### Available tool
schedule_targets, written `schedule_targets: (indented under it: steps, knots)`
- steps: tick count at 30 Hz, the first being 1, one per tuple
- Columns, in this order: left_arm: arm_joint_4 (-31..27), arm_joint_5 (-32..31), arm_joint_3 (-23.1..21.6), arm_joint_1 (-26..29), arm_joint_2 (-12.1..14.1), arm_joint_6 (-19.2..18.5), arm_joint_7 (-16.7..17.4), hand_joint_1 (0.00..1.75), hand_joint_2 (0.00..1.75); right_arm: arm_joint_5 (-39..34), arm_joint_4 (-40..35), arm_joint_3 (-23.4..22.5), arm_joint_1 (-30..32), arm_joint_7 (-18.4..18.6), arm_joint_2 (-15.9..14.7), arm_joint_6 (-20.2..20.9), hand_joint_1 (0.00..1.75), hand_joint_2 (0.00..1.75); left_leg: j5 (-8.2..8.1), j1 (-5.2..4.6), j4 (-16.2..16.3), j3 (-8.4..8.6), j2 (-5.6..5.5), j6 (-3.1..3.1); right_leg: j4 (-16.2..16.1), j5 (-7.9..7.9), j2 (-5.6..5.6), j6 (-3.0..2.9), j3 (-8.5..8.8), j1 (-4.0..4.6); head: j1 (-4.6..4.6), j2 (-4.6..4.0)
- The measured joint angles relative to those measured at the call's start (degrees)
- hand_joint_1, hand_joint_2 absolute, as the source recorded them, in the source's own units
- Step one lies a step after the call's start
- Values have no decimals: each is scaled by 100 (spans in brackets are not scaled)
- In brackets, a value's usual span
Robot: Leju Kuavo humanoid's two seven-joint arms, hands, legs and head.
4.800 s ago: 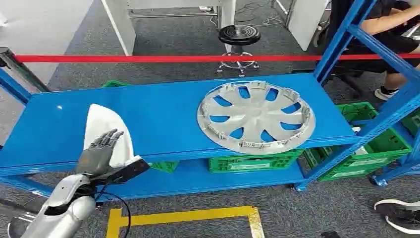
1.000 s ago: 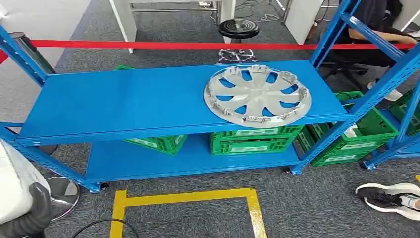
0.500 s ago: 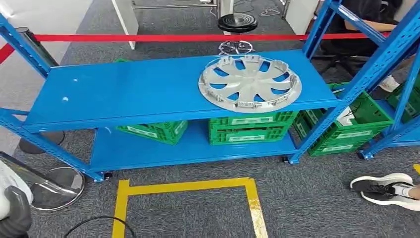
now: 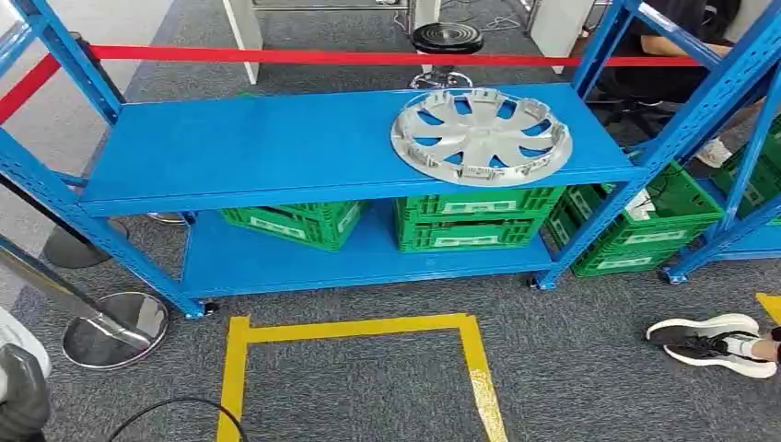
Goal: Take the parts from the cabinet and place them on the table.
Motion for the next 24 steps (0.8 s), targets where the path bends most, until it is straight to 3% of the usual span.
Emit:
schedule_targets:
  steps: [1,2,3,4,5,6,7,8,9,10,11,12,13,15,16,17,18,20,21,22,23,24]
  knots:
    - [-15,4,11,17,-13,0,-2,175,175,11,0,2,-13,-73,0,-11,0,175,36,-1,24,-24,-3,-11,-535,-9,10,-58,372,28,2,0]
    - [-35,4,31,28,-28,-4,-11,175,175,35,0,4,-31,-146,-2,-37,0,175,66,-33,41,-63,-1,-45,-995,-193,7,-91,702,50,-4,0]
    - [-46,4,48,27,-42,-24,-22,175,175,64,0,9,-42,-219,0,-68,0,175,124,-19,43,-80,5,-72,-1167,-235,10,-67,772,56,-11,0]
    - [-55,4,79,25,-55,-41,-39,175,175,118,2,7,-35,-297,0,-100,0,175,182,5,36,-97,6,-104,-1158,-212,12,-76,657,75,-4,0]
    - [-61,2,101,35,-77,-66,-46,175,175,155,2,4,-23,-339,0,-107,0,175,230,20,16,-102,6,-139,-1147,-189,9,-88,637,95,0,0]
    - [-74,0,129,63,-94,-85,-59,175,175,184,2,4,-1,-378,2,-103,0,175,265,-3,18,-115,-2,-175,-1195,-97,0,-141,584,55,0,0]
    - [-85,-4,157,88,-98,-90,-76,175,175,203,4,7,-11,-404,4,-96,0,175,76,16,101,-177,-24,-209,-1200,-33,-50,-190,530,35,-6,0]
    - [-100,-4,183,107,-111,-96,-81,175,175,219,4,9,-2,-411,4,-81,0,175,-306,28,333,-237,-34,-240,-1195,31,-39,-236,453,27,-26,0]
    - [-103,-2,218,117,-142,-105,-81,175,175,216,0,11,16,-421,2,-76,0,175,-674,61,693,-297,-32,-272,-1193,85,-52,-246,385,32,-77,0]
    - [-105,-7,258,123,-162,-116,-81,175,175,221,0,13,43,-424,2,-76,0,175,-988,84,1135,-361,-33,-299,-1175,145,-71,-253,306,38,-63,0]
    - [-105,-9,286,132,-177,-127,-81,175,175,221,0,15,52,-430,4,-83,0,175,-1143,95,1506,-395,-33,-321,-1143,202,-82,-250,211,41,-70,0]
    - [-109,-15,319,144,-192,-138,-81,175,175,221,0,18,56,-435,4,-90,0,175,-1096,102,1732,-373,-33,-336,-1085,260,-86,-241,150,40,-70,0]
    - [-120,-22,348,157,-205,-144,-81,175,175,221,0,22,57,-441,4,-103,0,175,-887,114,1698,-251,-33,-345,-1022,316,-92,-231,2,36,-74,0]
    - [-144,-31,396,159,-227,-155,-81,175,175,221,2,33,57,-443,9,-103,0,175,-446,130,1076,233,-33,-347,-888,395,-90,-196,-246,30,-70,0]
    - [-164,-50,409,160,-236,-166,-81,175,175,221,2,35,58,-446,11,-107,0,175,-399,135,605,558,-34,-345,-825,428,-89,-172,-334,25,-72,0]
    - [-188,-61,420,160,-247,-197,-81,175,175,221,2,44,70,-469,11,-120,0,175,-654,109,71,867,-44,-327,-761,470,-86,-128,-418,50,-74,0]
    - [-223,-68,428,168,-266,-221,-85,175,175,212,0,59,80,-487,11,-125,0,175,-716,99,-123,934,-53,-268,-742,508,-86,-102,-446,48,-61,0]
    - [-258,-68,474,179,-324,-315,-98,175,175,-3,0,110,131,-502,11,-230,0,175,-652,54,-31,825,-46,-188,-770,641,-92,-34,-460,23,-76,0]
    - [-262,-79,503,180,-345,-352,-101,175,175,-301,0,235,253,-507,7,-335,0,175,-573,58,-56,754,-43,-120,-786,709,-92,13,-476,24,-68,0]
    - [-267,-118,527,174,-376,-402,-103,175,175,-731,0,488,378,-520,-37,-490,0,175,-482,95,-70,677,-9,-53,-735,584,-64,32,-528,-3,-107,0]
    - [-284,-122,544,181,-391,-424,-101,175,175,-991,11,705,503,-520,-37,-527,0,175,-408,91,-71,580,-18,-9,-585,240,-48,53,-600,-3,-81,0]
    - [-291,-125,561,184,-426,-433,-90,175,175,-1248,15,981,600,-520,-72,-563,0,175,-324,91,-70,475,-12,12,-219,-205,-26,76,-721,-8,-59,0]
